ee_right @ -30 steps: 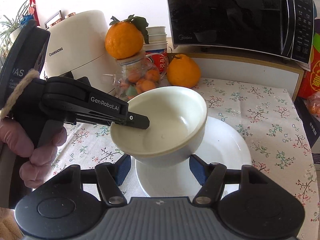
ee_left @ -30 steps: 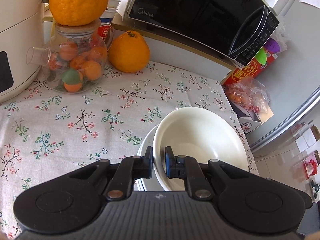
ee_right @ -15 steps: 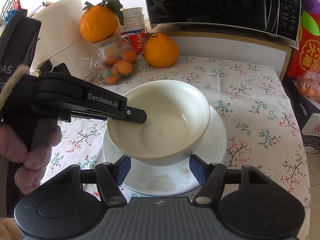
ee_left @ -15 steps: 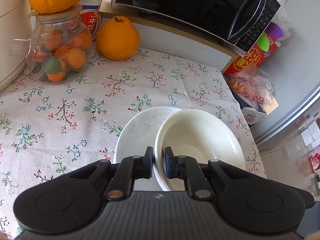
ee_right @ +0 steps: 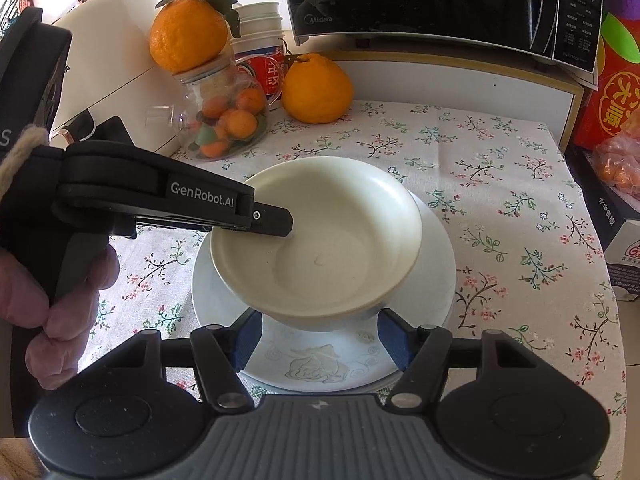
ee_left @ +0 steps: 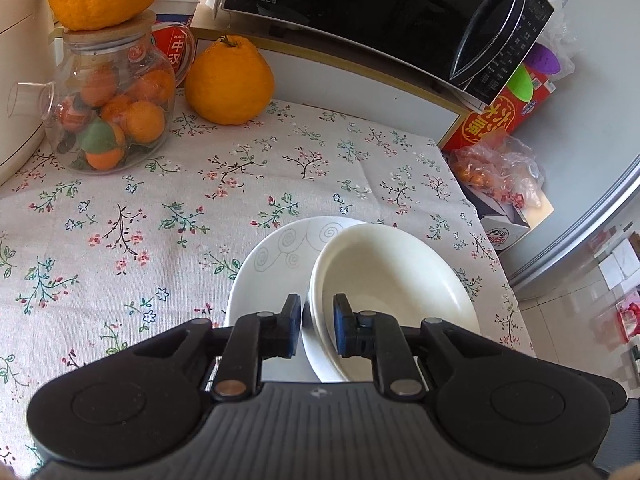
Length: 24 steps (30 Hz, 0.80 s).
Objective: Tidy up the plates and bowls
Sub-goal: 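Lift the bowl stack with both tools and carry it over the plate stack, then lower the bowl stack onto the plates and open both tools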
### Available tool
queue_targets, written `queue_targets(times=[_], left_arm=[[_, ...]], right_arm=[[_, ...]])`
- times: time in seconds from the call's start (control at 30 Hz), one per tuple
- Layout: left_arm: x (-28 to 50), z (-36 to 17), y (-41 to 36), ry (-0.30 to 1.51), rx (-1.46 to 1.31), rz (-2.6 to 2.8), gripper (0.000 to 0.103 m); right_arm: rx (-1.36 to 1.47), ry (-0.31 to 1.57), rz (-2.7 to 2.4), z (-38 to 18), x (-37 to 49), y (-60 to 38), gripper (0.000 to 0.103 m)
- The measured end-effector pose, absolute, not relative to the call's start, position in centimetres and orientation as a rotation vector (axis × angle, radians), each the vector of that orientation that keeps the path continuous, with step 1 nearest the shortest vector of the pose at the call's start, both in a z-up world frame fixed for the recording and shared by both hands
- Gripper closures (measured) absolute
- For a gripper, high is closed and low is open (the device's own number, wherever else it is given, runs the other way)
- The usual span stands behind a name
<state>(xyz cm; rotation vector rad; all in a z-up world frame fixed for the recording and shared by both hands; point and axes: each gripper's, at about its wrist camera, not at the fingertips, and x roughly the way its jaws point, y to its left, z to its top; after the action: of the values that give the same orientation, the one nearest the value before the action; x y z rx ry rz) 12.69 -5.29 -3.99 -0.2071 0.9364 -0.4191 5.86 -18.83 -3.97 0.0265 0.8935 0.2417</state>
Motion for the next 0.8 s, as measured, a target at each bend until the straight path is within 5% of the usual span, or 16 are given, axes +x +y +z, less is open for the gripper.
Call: queue_targets(times=[0.37,0.8], left_arm=[[11.5,-2.4,-4.5,0.909,-0.178,-0.386,0.059],[4.6,2.6,-2.5,0.827,0.017,-0.243,0.005]], right_arm=[[0.062,0.908,0.229,-3.4,5.1,-19.5,0.032],[0.171,0.904,0.091,1.8,0.8,-21.0,0.018]])
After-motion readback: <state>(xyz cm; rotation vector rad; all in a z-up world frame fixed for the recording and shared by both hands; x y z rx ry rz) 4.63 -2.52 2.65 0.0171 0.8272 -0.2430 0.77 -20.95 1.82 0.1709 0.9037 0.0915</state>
